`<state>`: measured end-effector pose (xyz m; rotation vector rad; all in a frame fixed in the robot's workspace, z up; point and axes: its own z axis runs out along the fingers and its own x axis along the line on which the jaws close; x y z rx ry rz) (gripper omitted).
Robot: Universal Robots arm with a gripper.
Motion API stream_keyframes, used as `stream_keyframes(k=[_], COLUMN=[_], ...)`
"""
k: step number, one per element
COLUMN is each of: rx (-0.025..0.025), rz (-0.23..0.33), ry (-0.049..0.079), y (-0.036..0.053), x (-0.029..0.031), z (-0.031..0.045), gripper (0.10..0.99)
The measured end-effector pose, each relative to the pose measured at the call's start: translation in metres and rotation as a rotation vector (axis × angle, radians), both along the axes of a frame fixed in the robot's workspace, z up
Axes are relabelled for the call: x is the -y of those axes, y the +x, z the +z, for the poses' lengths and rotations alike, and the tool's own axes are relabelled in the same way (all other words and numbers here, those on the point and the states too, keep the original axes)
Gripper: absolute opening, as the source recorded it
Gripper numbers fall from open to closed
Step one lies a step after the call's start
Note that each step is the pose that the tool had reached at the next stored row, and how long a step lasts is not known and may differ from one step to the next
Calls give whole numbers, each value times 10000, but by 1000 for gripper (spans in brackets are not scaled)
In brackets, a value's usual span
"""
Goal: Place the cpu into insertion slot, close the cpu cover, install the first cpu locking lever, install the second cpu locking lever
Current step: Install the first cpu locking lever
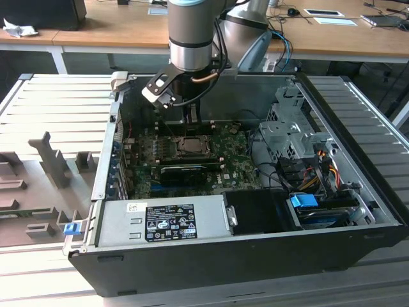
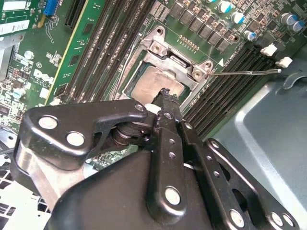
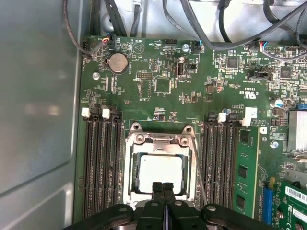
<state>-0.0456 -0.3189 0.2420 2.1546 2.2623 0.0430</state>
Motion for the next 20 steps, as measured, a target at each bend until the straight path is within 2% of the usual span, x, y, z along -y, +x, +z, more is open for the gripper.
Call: stream_keyframes(k=[3,7,10,11,14,17,20], rx=[1,1,0,0,0,0,-5], rz=[0,0,0,0,0,179,896], ry=[1,1,0,1,-1,2,-4], y=[0,0,0,0,0,0,0], x=[0,0,0,0,0,0,0], z=[24,112,224,292,415,424,419], gripper=[106,106,106,106,106,106,106])
